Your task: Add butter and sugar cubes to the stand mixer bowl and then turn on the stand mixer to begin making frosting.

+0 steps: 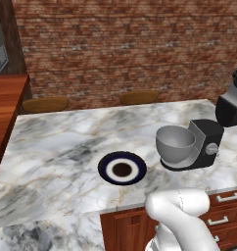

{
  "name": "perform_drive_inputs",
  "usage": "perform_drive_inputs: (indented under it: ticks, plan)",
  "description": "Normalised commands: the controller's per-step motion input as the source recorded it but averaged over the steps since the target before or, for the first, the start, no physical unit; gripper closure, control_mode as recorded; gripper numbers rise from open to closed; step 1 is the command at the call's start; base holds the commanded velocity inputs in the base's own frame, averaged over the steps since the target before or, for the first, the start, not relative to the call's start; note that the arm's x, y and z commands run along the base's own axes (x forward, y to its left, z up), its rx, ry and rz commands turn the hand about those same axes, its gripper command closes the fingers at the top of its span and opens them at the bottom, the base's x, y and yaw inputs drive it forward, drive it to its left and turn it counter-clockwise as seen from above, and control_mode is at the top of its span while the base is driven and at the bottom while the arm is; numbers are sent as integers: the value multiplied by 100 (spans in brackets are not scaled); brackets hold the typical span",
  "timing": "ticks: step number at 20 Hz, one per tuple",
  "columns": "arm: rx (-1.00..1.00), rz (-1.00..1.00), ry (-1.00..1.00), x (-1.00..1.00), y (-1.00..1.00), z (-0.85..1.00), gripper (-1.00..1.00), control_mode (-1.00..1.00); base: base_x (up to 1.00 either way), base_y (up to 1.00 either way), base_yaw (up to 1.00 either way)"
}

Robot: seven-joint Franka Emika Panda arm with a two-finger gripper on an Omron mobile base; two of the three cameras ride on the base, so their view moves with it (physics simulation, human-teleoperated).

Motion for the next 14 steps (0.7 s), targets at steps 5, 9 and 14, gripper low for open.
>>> perform_drive_inputs:
  ticks: [5,9,14]
  plan:
    - [8,37,-18,70,-28,-16,-100,-100,0,0,0]
    - [7,42,-13,63,-19,-18,-100,-100,0,0,0]
    - [2,35,-5,52,-9,-19,-100,-100,0,0,0]
